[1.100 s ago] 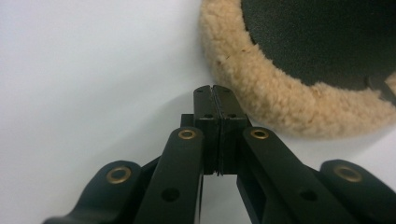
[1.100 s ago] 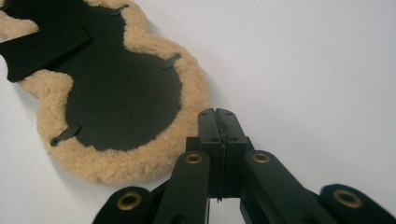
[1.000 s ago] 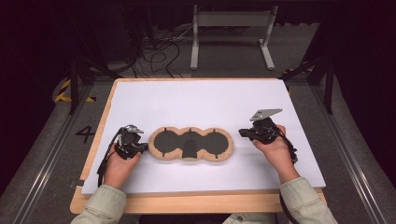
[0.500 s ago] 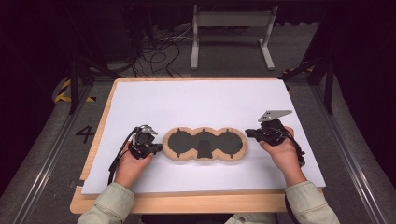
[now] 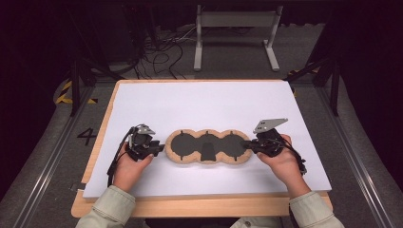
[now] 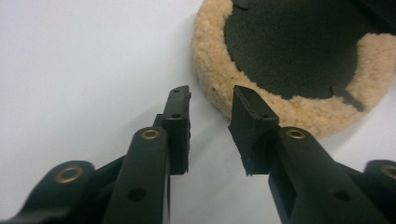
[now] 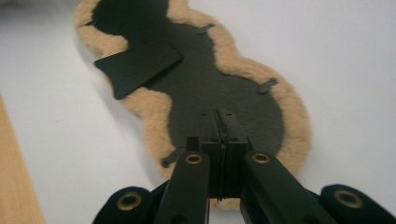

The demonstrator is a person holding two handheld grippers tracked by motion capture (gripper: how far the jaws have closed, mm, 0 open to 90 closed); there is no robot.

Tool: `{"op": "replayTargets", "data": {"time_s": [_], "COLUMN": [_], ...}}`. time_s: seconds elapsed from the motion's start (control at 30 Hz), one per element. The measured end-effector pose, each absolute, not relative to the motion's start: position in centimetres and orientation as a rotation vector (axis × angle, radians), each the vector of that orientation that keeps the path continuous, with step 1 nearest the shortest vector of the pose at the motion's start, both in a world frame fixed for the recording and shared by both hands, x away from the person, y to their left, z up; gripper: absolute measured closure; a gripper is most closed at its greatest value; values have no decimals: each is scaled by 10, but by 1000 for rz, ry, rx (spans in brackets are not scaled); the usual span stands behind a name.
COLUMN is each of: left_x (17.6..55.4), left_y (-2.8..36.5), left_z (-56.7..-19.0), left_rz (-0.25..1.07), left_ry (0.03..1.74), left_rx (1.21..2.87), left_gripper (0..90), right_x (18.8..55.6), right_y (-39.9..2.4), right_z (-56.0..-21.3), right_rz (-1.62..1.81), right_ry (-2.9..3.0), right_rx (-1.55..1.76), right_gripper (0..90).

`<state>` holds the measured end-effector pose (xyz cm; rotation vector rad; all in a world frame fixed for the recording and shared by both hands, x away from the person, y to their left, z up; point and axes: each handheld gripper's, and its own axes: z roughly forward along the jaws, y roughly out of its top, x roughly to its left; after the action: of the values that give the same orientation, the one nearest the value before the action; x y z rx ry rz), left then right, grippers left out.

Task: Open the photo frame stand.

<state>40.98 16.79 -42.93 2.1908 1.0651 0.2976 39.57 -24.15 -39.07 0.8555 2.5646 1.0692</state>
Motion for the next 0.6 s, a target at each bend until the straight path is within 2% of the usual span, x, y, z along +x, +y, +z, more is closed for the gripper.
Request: {"op": "replayTargets", "data": {"time_s": [0.6], "left_x": [408], "left_y": [168], "left_z": [-424], "left_rz": [310], "left_ry": [1025], "left_rx": [2189], "left_gripper": [589], "right_x": [374], "right_y": [-196], "right_z": [-394], "right_rz": [1069], "right_ry": [2729], "right_rx": [689], "right_gripper": [900]}}
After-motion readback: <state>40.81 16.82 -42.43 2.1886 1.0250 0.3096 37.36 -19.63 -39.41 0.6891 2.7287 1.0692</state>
